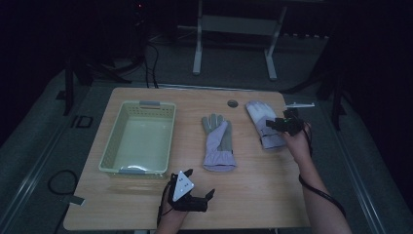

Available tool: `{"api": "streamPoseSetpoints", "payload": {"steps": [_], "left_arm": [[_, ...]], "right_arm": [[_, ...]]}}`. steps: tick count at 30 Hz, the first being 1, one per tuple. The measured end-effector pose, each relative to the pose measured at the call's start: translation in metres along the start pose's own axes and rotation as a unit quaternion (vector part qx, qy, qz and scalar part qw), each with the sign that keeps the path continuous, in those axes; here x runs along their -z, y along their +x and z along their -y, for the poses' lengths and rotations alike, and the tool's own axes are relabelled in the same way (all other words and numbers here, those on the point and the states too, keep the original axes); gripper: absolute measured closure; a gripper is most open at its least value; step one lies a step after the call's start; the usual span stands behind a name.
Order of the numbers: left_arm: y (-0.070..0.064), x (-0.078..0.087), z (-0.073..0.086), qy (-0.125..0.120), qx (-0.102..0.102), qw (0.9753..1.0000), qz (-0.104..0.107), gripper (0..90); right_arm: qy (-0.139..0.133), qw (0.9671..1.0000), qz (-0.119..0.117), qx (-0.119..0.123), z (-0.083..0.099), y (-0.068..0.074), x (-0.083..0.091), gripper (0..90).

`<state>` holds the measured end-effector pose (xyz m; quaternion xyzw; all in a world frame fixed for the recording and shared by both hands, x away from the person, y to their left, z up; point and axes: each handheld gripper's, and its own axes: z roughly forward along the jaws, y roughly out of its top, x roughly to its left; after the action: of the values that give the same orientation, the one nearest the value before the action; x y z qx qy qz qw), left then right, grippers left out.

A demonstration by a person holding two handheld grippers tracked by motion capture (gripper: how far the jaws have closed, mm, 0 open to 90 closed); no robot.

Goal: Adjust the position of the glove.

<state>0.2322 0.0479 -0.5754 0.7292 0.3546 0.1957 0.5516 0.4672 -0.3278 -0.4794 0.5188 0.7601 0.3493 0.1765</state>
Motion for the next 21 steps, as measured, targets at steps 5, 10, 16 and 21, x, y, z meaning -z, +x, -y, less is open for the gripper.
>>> {"api": "streamPoseSetpoints", "payload": {"steps": [5, 10, 16, 21], "left_arm": [[0.0, 0.0, 0.0, 0.0, 0.0, 1.0, 0.0, 0.2], [0.0, 0.0, 0.0, 0.0, 0.003, 1.0, -0.001, 0.2], [0.0, 0.0, 0.0, 0.0, 0.003, 1.0, -0.002, 0.2], [0.001, 0.0, 0.0, 0.0, 0.005, 1.0, -0.001, 0.2]], "right_arm": [[0.009, 0.9999, 0.005, -0.009, -0.002, -0.012, -0.009, 46.3], [0.027, 0.9994, 0.017, -0.011, -0.001, -0.02, -0.022, 45.6], [0.034, 0.9992, 0.011, -0.018, -0.004, -0.025, -0.04, 46.2], [0.067, 0.9973, 0.027, -0.011, -0.003, -0.025, -0.061, 47.7]]}}
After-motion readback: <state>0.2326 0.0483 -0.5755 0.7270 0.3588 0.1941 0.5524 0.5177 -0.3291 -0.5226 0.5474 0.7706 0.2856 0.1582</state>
